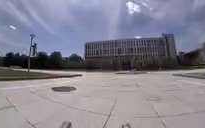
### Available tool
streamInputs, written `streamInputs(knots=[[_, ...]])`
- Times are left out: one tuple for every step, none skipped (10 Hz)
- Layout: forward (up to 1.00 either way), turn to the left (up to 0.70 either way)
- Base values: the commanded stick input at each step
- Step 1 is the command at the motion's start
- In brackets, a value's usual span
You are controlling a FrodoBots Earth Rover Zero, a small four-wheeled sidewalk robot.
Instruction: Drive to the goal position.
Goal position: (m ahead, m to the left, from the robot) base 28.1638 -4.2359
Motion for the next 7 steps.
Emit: streamInputs(knots=[[0.70,0.00],[0.70,0.00],[0.70,0.00],[0.70,0.00],[0.70,0.00],[0.70,0.00],[0.70,0.00]])
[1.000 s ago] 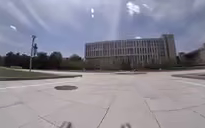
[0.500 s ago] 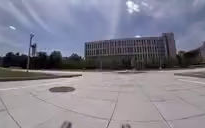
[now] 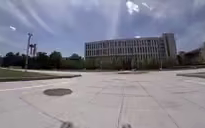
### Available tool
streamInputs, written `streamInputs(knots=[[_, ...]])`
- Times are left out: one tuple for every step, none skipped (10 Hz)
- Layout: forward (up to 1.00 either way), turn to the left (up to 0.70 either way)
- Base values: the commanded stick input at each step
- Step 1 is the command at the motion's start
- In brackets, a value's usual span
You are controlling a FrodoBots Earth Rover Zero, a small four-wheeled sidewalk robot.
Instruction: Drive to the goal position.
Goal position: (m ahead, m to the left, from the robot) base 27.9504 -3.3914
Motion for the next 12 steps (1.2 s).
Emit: streamInputs(knots=[[0.70,0.00],[0.70,-0.03],[0.70,-0.17],[0.70,-0.25],[0.70,-0.32],[0.70,-0.32],[0.70,-0.16],[0.70,-0.02],[0.70,0.00],[0.70,0.00],[0.70,0.00],[0.70,0.00]])
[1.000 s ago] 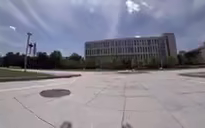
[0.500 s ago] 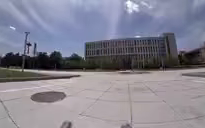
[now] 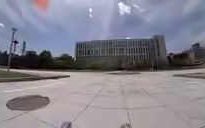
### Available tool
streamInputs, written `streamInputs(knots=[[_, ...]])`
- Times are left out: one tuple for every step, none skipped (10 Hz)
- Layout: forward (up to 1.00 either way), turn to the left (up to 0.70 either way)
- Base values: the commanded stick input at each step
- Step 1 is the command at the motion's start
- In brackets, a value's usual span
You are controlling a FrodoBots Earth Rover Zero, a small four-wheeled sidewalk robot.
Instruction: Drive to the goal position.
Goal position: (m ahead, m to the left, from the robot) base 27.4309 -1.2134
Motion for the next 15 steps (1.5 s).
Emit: streamInputs(knots=[[0.70,0.00],[0.70,0.00],[0.70,0.00],[0.70,0.00],[0.70,0.00],[0.70,0.00],[0.70,0.00],[0.70,0.00],[0.70,0.00],[0.70,0.00],[0.70,0.00],[0.70,-0.02],[0.70,-0.08],[0.70,-0.14],[0.70,-0.08]])
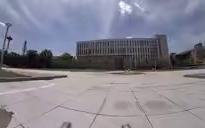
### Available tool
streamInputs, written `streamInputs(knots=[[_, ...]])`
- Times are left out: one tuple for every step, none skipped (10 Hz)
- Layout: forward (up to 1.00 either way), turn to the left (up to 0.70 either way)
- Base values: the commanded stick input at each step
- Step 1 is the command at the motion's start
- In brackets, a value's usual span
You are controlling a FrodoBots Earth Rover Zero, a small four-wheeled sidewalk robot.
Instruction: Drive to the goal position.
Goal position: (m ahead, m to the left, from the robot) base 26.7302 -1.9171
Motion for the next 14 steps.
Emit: streamInputs(knots=[[0.70,0.00],[0.70,0.00],[0.70,0.00],[0.70,0.00],[0.70,0.00],[0.70,0.00],[0.70,0.00],[0.70,0.00],[0.70,0.00],[0.70,0.00],[0.70,0.00],[0.70,0.00],[0.70,-0.02],[0.70,-0.02]])
